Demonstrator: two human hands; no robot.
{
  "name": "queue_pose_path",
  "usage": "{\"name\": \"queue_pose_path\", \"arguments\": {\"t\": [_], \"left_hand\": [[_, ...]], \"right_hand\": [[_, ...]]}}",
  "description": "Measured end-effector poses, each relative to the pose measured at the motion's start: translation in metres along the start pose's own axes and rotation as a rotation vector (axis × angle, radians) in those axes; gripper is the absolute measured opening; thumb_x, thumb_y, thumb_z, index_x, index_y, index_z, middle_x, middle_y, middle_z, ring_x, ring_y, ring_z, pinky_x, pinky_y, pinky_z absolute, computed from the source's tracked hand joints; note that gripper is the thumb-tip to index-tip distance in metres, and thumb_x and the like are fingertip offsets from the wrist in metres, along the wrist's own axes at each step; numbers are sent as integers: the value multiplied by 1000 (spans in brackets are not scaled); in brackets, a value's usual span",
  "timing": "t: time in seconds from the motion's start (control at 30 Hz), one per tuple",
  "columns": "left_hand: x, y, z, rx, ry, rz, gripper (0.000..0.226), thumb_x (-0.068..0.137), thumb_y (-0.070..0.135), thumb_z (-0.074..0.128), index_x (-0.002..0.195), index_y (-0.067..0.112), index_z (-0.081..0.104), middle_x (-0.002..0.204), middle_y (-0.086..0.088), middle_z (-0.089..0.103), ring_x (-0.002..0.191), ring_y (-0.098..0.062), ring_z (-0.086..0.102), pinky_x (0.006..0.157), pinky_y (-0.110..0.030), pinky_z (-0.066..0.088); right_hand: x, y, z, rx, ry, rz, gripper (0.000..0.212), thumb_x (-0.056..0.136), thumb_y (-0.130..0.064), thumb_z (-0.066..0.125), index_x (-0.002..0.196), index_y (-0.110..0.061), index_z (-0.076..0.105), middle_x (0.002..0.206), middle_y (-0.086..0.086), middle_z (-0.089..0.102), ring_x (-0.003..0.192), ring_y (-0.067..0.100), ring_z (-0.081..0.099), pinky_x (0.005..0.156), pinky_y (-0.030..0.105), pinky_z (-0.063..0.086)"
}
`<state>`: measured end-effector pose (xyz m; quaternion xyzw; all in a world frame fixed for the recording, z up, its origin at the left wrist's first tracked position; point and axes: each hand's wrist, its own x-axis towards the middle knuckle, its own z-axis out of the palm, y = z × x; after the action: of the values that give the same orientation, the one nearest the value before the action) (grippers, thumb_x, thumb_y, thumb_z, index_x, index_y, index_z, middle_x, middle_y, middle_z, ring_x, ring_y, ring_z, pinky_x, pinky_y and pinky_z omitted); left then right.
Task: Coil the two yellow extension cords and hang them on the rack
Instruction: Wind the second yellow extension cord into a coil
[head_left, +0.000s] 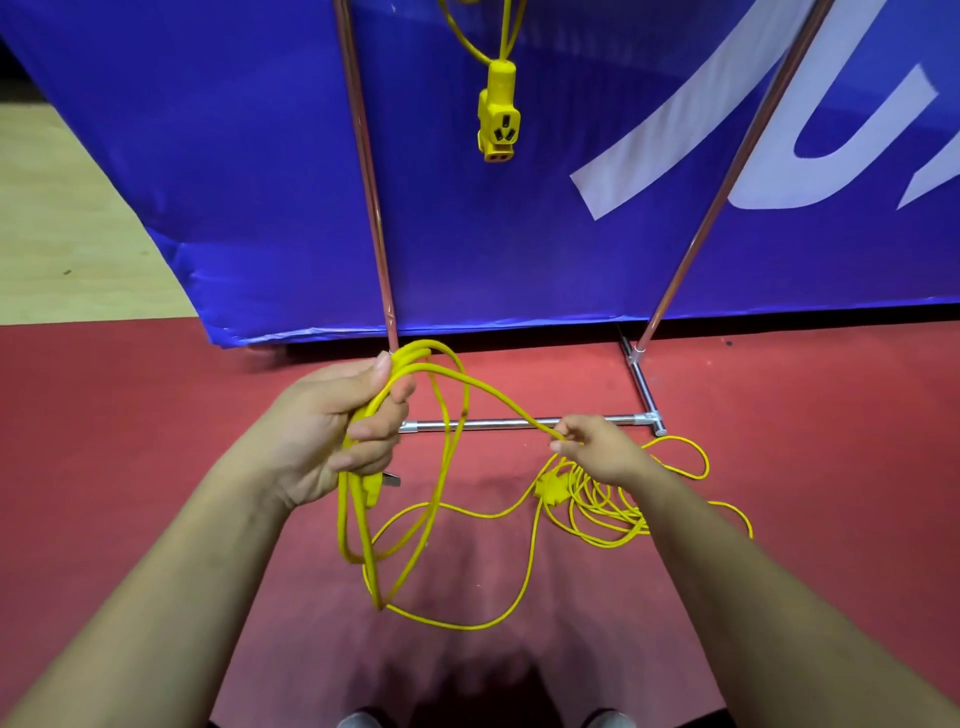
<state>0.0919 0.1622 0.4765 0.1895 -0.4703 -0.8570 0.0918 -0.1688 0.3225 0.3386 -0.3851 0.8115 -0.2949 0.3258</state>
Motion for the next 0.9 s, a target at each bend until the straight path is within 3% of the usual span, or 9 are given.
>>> {"name": "queue_pose_path", "arguments": {"t": [0.17,0.27,0.4,0.5,0.57,0.67,0.73,0.8,0.9], "left_hand": [[5,1,-8,28,6,111,29,98,24,36,89,4,55,49,5,28,30,-3,25,39,-21,15],[10,3,-13,59,106,156,30,97,27,38,92,4,56,50,4,28,33,-6,25,40,-20,18],[11,2,-13,46,145,144,31,94,24,41,101,-2,57,54,2,31,39,-10,30,42,-23,25],[7,3,-8,33,134,150,21,93,17,42,89,2,55,53,1,36,41,-12,35,41,-21,32],[3,4,-5,53,157,151,22,94,18,41,81,5,52,54,-4,44,45,-20,49,43,-24,43],[0,4,-5,58,190,125,24,95,22,41,77,8,49,69,-18,67,73,-36,71,60,-38,60],[-1,3,-5,106,197,116,23,93,25,43,79,8,49,68,-18,68,59,-28,70,51,-31,57],[1,1,-5,211,201,134,23,95,24,43,84,6,51,55,-12,61,37,-18,55,39,-23,42],[6,-8,0,406,175,121,28,96,26,44,88,1,54,53,-12,61,37,-16,53,39,-21,37]], "right_hand": [[-2,-13,-2,395,140,36,12,90,-7,63,85,-11,54,59,3,63,55,20,48,54,28,36],[-10,-46,-20,541,257,-55,10,92,-9,63,90,-8,53,56,7,54,44,16,47,46,23,36],[-28,-75,-29,489,267,-165,8,91,-8,63,85,-3,60,53,6,47,41,7,35,41,18,27],[-36,-78,-27,247,240,-170,14,91,-9,63,79,-1,65,51,1,49,43,5,38,45,20,32],[-36,-72,-27,52,164,-119,16,90,-11,64,77,-3,69,51,-4,50,43,1,38,49,22,34],[-37,-68,-30,-143,1,-17,20,87,-9,65,69,-16,71,48,-12,52,47,3,43,54,22,38],[-42,-76,-33,-191,-177,22,28,85,-3,59,67,-21,71,46,-13,56,47,3,47,53,19,39],[-53,-92,-38,-187,-456,40,27,85,-1,57,72,-18,72,41,-10,50,38,3,39,44,18,30],[-65,-113,-37,-27,-809,-24,16,86,-11,61,73,-13,71,41,-8,37,37,7,25,43,23,15]]}}
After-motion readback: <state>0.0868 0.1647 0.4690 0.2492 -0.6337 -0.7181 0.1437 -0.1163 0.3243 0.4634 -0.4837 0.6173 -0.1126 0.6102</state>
